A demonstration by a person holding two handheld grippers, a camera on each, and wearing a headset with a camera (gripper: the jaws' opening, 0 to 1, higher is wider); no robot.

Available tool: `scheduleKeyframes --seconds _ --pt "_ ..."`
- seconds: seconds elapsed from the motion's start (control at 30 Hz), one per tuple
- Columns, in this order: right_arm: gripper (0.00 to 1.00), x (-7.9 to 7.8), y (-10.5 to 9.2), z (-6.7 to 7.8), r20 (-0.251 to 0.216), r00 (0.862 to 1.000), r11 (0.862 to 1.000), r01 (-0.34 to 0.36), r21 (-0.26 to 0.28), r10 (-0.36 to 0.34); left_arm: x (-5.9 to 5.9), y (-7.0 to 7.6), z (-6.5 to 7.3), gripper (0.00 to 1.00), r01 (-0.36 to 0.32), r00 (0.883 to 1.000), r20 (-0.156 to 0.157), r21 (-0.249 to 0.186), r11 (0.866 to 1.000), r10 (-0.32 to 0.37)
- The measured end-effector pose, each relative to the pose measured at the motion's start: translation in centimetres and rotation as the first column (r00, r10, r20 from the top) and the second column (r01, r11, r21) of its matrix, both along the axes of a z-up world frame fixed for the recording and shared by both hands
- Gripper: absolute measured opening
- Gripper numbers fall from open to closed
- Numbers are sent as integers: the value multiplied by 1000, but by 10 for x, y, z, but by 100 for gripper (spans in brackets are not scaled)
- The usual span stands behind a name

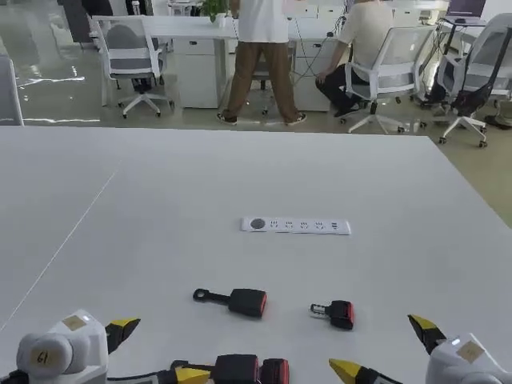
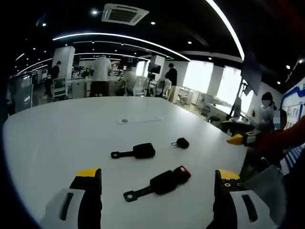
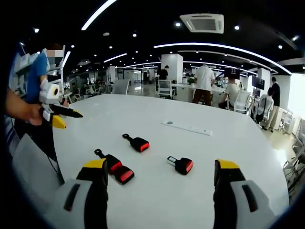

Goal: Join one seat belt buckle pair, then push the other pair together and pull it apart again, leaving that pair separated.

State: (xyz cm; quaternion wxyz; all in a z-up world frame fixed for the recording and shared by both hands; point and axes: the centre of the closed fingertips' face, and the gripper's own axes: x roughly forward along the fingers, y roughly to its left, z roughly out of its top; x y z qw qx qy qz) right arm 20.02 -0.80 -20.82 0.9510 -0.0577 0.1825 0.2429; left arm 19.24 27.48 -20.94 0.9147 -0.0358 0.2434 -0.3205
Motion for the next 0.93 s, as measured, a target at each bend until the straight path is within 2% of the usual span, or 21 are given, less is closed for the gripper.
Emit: scheduleKeyframes --seconds 0.07,0.13,0.23,0.3,0.37,0.43,0.53,0.63,0.7,0.77,0.83,0.93 --pt "95 -11 -1 -3 -5 1000 1000 7 -3 -7 -10 4 1 100 -1 1000 -1 19 1000 1" --pt "95 -17 -2 -6 -12 1000 1000 7 -2 -7 -16 6 2 100 2 1000 -3 18 1000 -2" --pt "96 -32 -5 -17 -51 999 1000 19 4 -19 -34 11 -4 100 5 999 -48 35 999 -3" --pt "98 -39 -6 -21 -79 996 999 32 24 -30 -43 13 -6 100 16 998 -64 52 999 -13" --pt "100 -46 -7 -26 -104 994 999 33 24 -30 -49 17 -9 100 20 997 -75 60 998 -15" --pt "100 -53 -5 -27 -118 993 999 24 25 -21 -53 20 -12 100 11 996 -93 46 999 -7" --pt "100 -60 -7 -27 -117 993 999 29 16 -26 -60 22 -8 100 -1 997 -80 53 999 5" --pt "100 -64 -5 -29 -118 993 1000 24 2 -23 -60 23 -8 100 -5 997 -79 50 999 9" --pt "100 -63 -6 -28 -111 993 999 34 13 -33 -60 24 -6 100 -7 998 -62 57 998 10" --pt "100 -63 -7 -26 -106 994 999 39 11 -38 -58 27 -7 100 -13 998 -68 51 999 17" --pt "100 -61 -7 -24 -99 994 999 41 7 -40 -56 29 -4 100 -18 998 -52 48 999 20" --pt "100 -57 -9 -22 -91 995 999 50 10 -49 -54 30 -5 100 -20 998 -60 49 999 23"
